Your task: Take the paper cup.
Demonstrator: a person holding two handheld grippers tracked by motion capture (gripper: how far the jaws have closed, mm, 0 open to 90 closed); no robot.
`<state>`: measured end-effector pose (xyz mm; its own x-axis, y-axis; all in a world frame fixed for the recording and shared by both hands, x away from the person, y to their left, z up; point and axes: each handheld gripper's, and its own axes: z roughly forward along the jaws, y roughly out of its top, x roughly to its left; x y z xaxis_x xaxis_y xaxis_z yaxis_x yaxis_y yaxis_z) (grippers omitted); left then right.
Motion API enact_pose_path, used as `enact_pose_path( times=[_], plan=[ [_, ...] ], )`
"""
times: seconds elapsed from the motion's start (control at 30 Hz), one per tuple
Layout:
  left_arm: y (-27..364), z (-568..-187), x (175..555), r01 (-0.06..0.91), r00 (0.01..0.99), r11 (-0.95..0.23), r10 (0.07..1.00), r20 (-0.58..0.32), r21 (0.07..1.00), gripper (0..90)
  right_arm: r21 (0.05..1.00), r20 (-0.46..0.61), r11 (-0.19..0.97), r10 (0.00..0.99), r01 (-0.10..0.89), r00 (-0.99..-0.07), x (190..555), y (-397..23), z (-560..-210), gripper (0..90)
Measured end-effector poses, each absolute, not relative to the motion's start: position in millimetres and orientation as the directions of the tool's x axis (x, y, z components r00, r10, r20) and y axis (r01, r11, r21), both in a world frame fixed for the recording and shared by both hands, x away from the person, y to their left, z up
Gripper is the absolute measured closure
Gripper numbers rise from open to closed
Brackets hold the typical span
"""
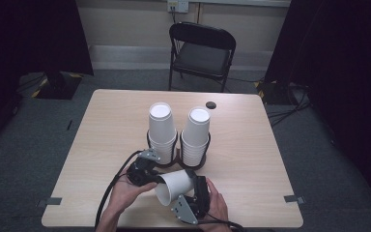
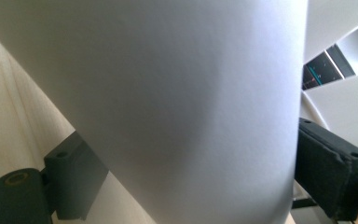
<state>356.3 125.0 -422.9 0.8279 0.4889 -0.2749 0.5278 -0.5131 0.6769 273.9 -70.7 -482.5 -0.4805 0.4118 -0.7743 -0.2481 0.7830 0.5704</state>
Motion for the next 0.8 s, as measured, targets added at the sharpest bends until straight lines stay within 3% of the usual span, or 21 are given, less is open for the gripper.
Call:
enact_pose_path(
  times=[0.27, 0.8],
  plan=[
    [114.8, -424.9, 357.8, 0.525, 0.834, -0.536, 0.48, -0.272, 0.662, 86.0, 0.533, -0.806, 0.783, 0.353, -0.322, -0.475, 270.3, -58.0, -483.6, 12.2],
    [111.9, -429.9, 361.1, 0.566, 0.802, -0.469, 0.505, -0.319, 0.678, 84.8, 0.584, -0.773, 0.74, 0.383, -0.334, -0.505, 268.6, -50.2, -476.4, 9.8]
  ],
)
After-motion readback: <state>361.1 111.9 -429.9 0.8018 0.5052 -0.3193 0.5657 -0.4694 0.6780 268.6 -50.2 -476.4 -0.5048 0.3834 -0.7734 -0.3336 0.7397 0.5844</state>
